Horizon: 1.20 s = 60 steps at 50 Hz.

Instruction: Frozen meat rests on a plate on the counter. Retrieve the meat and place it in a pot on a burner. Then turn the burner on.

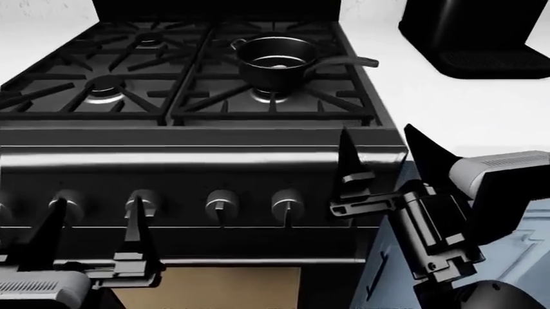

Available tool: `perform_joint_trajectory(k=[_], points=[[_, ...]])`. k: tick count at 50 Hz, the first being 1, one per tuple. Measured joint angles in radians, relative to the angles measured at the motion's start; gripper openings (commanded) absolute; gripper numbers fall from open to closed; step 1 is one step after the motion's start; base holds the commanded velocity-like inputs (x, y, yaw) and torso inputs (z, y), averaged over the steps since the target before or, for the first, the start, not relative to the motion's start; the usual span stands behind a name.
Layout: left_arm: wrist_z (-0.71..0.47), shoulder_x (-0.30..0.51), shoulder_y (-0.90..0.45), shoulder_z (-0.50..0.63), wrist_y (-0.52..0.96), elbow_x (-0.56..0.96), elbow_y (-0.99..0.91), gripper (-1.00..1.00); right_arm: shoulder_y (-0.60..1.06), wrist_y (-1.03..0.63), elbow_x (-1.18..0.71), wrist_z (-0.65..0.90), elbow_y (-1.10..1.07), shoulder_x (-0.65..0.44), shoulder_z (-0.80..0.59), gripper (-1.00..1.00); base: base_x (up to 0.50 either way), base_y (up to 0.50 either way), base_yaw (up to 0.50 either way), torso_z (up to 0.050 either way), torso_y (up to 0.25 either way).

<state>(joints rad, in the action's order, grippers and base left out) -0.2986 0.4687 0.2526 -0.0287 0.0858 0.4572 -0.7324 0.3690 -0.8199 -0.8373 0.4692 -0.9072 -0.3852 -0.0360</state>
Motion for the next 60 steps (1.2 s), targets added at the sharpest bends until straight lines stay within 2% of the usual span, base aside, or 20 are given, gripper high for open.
perform_joint_trajectory(k=[19,39,60], points=[[0.012,-0.008,0.047,-0.013,-0.051,0.007,0.003,1.00,-0.074,0.027,0.067,0.066,-0.052,0.012,-0.044,1.00,0.00,0.00,0.00,-0.050,0.000],[0.015,0.005,0.045,0.001,-0.041,0.018,-0.014,1.00,-0.147,0.068,0.098,0.120,-0.067,0.017,-0.040,1.00,0.00,0.00,0.00,-0.050,0.000],[0.022,0.008,0.049,0.005,-0.054,0.028,-0.007,1.00,-0.170,0.086,0.160,0.134,-0.065,-0.002,-0.115,1.00,0.00,0.00,0.00,-0.050,0.000]])
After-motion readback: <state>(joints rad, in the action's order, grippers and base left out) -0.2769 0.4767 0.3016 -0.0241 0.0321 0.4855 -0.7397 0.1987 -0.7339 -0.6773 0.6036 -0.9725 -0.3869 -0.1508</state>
